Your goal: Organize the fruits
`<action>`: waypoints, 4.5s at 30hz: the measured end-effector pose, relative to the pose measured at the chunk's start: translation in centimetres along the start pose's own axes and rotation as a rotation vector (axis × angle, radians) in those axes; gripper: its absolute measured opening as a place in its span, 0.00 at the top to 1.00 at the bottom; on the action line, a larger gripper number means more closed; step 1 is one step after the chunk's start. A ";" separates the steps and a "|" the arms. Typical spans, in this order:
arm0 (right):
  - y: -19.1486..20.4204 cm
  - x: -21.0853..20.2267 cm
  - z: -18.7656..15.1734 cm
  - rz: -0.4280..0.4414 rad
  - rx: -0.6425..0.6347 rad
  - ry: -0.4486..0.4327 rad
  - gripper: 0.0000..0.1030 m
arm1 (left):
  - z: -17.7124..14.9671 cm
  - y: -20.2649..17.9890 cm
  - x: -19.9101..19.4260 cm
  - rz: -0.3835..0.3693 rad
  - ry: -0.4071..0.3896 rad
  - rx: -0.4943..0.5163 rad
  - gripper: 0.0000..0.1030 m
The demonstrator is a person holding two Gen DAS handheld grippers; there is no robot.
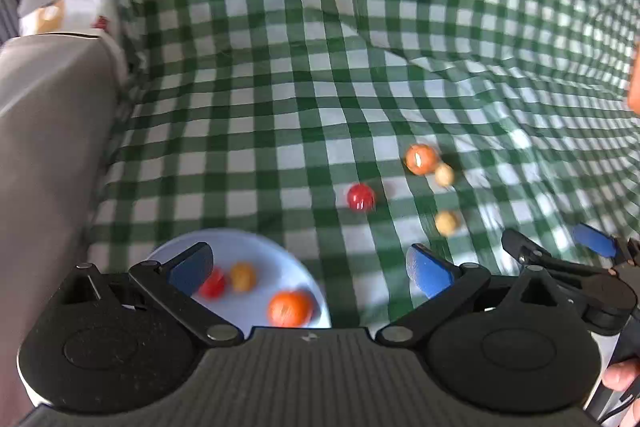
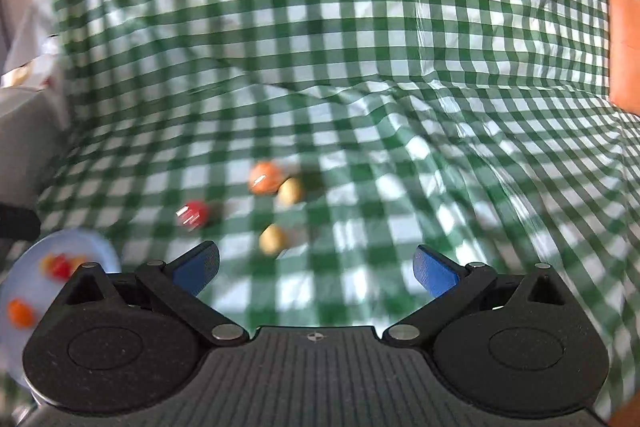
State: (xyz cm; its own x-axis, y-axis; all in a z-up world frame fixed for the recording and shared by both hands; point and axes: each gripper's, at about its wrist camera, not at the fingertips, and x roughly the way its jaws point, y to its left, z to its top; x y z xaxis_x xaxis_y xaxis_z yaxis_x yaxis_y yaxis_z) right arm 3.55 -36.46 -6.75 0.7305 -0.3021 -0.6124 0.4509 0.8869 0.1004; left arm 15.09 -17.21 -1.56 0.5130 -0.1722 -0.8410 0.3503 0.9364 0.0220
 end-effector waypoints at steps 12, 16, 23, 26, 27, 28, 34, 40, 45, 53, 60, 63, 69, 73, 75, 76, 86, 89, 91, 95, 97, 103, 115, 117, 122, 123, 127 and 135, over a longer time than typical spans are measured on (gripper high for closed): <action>0.4 17.6 3.9 0.046 -0.164 0.150 0.01 | 3.4 -4.0 15.7 0.029 0.128 0.090 0.00; 0.1 19.8 3.8 0.062 -0.155 0.162 0.01 | 3.6 -3.9 18.0 0.019 0.177 0.087 0.00; 0.0 18.5 2.9 0.070 -0.167 0.097 0.57 | 3.8 -4.1 16.8 -0.040 0.127 0.126 0.67; 1.4 17.5 2.2 0.060 -0.259 0.075 0.75 | 3.8 -3.9 15.4 -0.084 0.105 0.102 0.67; 1.7 17.2 2.0 0.046 -0.262 0.072 0.75 | 3.8 -3.9 14.8 -0.089 0.099 0.103 0.67; 1.6 17.0 1.9 0.037 -0.247 0.075 0.75 | 3.7 -3.7 13.9 -0.094 0.082 0.104 0.67; -1.1 11.0 3.0 -0.045 -0.092 0.041 0.75 | 2.7 -3.1 7.4 -0.141 0.000 0.081 0.67; -1.2 1.1 1.0 -0.060 -0.136 -0.041 0.75 | -0.3 -1.8 0.0 -0.072 0.034 0.065 0.67; 1.1 -7.0 -1.5 0.052 -0.164 -0.038 0.75 | -4.9 0.9 -7.4 -0.017 0.020 0.035 0.67; 7.1 -14.2 -5.2 0.268 -0.182 0.042 0.75 | -11.5 5.7 -14.9 0.058 0.032 -0.040 0.67; 10.6 -19.4 -5.8 0.322 -0.274 0.003 0.75 | -14.7 8.0 -18.4 0.050 0.000 -0.064 0.67; 11.2 -20.6 -6.2 0.330 -0.299 -0.002 0.75 | -15.2 8.2 -18.5 0.044 -0.005 -0.075 0.67; 12.2 -20.9 -6.6 0.326 -0.332 -0.001 0.75 | -15.4 8.7 -18.3 0.038 -0.014 -0.090 0.67; 12.5 -20.8 -6.6 0.321 -0.338 0.000 0.75 | -15.2 8.7 -17.9 0.034 -0.012 -0.095 0.67; 12.6 -20.6 -6.6 0.320 -0.343 0.005 0.75 | -15.1 8.8 -17.8 0.033 -0.008 -0.096 0.67; 12.6 -20.4 -6.6 0.320 -0.344 0.008 0.75 | -15.1 8.6 -17.6 0.032 -0.005 -0.098 0.67; 12.4 -18.2 -6.3 0.320 -0.352 0.044 0.75 | -14.2 9.1 -14.8 0.037 0.043 -0.114 0.67; 12.8 -16.8 -6.0 0.319 -0.358 0.056 0.75 | -13.4 9.6 -13.2 0.040 0.052 -0.117 0.67; 13.2 -15.4 -5.8 0.323 -0.368 0.068 0.75 | -12.9 9.9 -11.9 0.043 0.057 -0.116 0.67; 14.6 -12.4 -5.2 0.331 -0.386 0.089 0.75 | -11.6 10.6 -8.7 0.041 0.081 -0.118 0.67; 15.4 -10.7 -4.9 0.337 -0.392 0.100 0.75 | -10.9 10.8 -7.2 0.047 0.093 -0.113 0.67; 17.6 -6.3 -4.0 0.345 -0.424 0.130 0.75 | -9.1 11.5 -2.9 0.060 0.131 -0.101 0.67; 20.2 -0.1 -3.8 0.370 -0.473 0.232 0.51 | -8.5 12.5 0.3 0.162 0.099 -0.091 0.01; 20.1 -0.6 -3.4 0.364 -0.474 0.216 0.23 | -8.5 12.4 -1.0 0.152 0.064 -0.073 0.00; 18.3 -4.6 -3.0 0.338 -0.474 0.159 0.10 | -10.0 11.5 -4.4 0.156 0.066 -0.038 0.00; 17.8 -5.6 -3.2 0.332 -0.466 0.157 0.09 | -10.6 11.3 -5.3 0.158 0.062 -0.037 0.00; 16.3 -9.6 -4.4 0.319 -0.431 0.155 0.08 | -13.1 10.8 -8.5 0.189 0.048 -0.061 0.00; 15.2 -16.0 -5.9 0.296 -0.367 0.073 0.03 | -17.0 9.7 -12.9 0.219 0.011 -0.075 0.00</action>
State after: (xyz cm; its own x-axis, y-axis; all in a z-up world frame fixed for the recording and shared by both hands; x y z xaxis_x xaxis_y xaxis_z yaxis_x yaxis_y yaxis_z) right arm -4.34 -16.04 -0.05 0.7562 -0.0044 -0.6544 0.0085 1.0000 0.0031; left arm -1.50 -0.73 0.33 0.5620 0.0402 -0.8262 0.1727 0.9711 0.1647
